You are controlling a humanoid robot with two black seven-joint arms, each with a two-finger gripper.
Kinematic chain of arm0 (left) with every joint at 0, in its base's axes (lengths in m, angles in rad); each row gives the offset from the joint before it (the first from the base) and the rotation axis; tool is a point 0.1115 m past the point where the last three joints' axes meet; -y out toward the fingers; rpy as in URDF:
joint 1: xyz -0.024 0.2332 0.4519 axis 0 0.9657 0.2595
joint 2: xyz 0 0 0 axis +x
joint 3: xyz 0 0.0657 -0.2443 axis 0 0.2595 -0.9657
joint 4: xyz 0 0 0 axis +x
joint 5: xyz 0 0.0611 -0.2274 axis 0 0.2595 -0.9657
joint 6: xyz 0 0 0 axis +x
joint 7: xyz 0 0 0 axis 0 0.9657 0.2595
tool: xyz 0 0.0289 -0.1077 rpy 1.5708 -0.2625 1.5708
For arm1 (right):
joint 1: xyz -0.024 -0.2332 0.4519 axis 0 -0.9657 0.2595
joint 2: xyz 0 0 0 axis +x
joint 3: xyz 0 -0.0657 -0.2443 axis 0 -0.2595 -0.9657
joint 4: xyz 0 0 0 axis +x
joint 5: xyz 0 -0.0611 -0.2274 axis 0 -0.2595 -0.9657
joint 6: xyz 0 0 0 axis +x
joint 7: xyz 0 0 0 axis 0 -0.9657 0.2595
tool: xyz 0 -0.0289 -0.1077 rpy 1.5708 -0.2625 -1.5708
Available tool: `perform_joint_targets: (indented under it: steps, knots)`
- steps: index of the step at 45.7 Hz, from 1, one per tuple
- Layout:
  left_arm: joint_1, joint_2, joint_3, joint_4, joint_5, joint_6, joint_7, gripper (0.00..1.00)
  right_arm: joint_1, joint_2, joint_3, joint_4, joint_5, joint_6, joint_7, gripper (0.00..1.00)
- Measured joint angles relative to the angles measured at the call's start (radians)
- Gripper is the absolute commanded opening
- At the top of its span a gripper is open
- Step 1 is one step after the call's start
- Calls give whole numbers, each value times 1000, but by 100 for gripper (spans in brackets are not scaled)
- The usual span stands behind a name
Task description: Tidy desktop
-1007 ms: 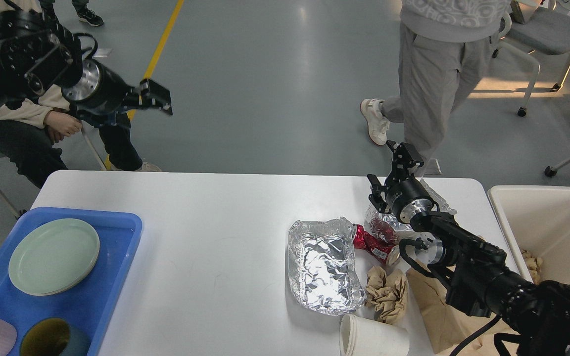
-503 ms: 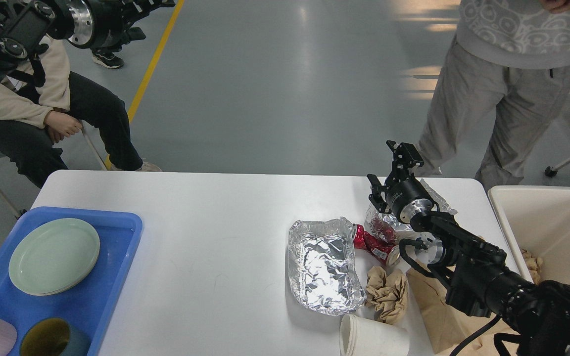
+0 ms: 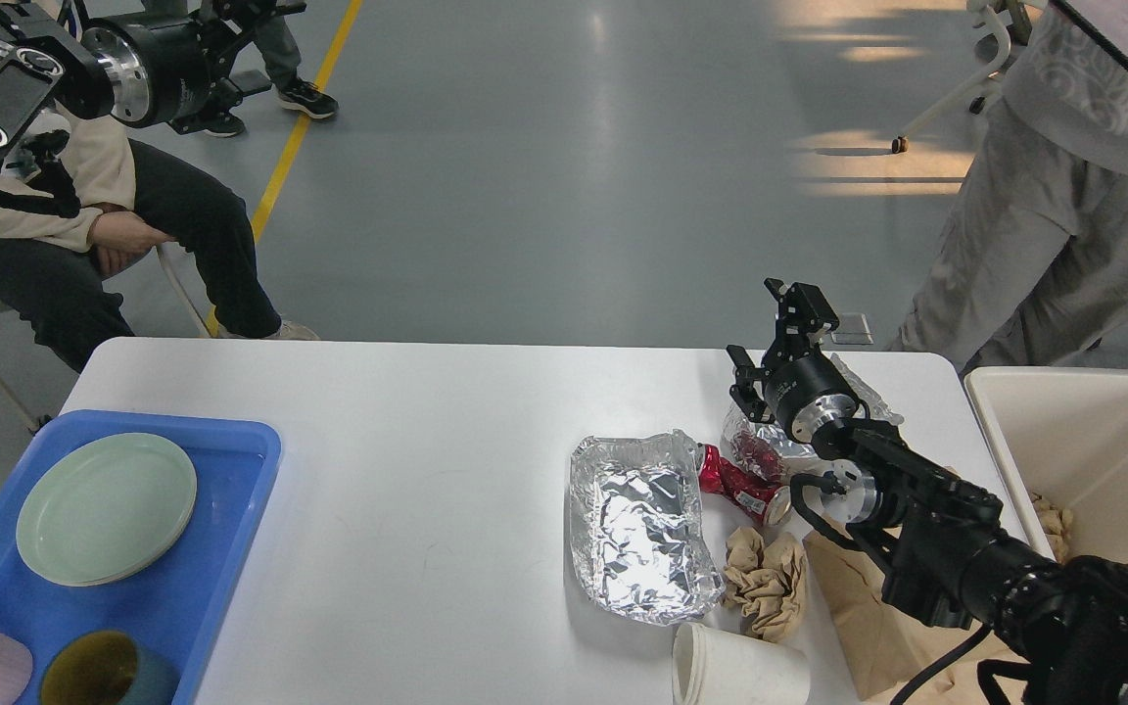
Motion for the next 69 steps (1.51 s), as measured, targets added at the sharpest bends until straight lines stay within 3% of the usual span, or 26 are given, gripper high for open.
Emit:
perform_joint_targets:
  steps: [12,31,51,69]
  knots:
    - [93,-15,-316,-1,1,3,0,96,0,0,0,0,0,0,0,100]
    - [198,-109,-587,-1,-18,3,0,96,1,0,0,0,0,-1,0,100]
    - [443,-213,-756,0,-54,53,0,96,1,0,0,0,0,0,0,100]
    - [572,-259,-779,-1,-57,105,-23,96,1,0,0,0,0,0,0,100]
